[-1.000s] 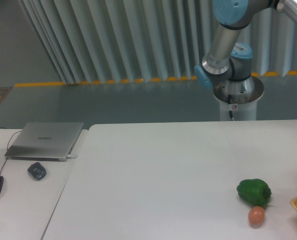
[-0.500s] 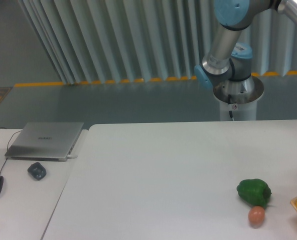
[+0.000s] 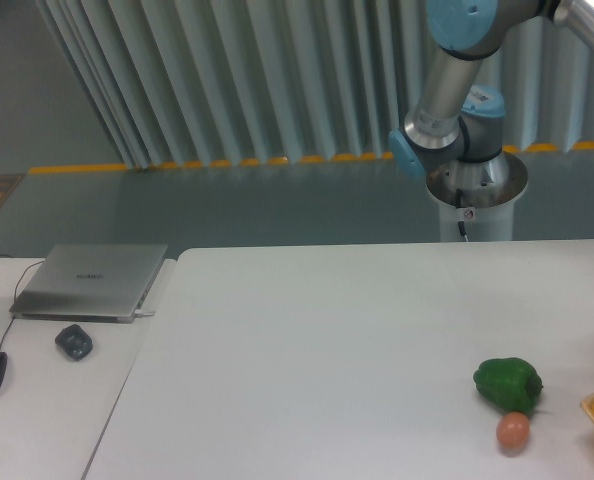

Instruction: Place the yellow pepper in a basket

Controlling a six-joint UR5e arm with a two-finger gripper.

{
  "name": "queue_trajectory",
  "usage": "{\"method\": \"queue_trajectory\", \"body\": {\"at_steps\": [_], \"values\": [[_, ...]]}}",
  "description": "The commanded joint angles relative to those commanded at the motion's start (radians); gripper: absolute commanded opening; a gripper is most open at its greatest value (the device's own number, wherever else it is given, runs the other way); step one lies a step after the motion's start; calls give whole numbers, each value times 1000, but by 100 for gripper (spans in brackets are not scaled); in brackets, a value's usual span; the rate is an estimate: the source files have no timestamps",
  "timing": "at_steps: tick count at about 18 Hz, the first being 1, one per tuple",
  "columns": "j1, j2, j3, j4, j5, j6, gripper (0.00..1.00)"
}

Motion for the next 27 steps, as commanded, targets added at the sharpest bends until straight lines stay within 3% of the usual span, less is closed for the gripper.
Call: {"method": "queue_trajectory", "body": {"at_steps": [7, 14, 17, 21, 27], "values": [[-55, 31, 11, -31, 14, 14, 100], [-124, 87, 32, -239, 12, 164, 100], [-158, 100, 38, -291, -6, 179, 100], [-180, 126, 31, -371, -121, 189, 100], [-233, 147, 25, -500, -150, 259, 100]]}}
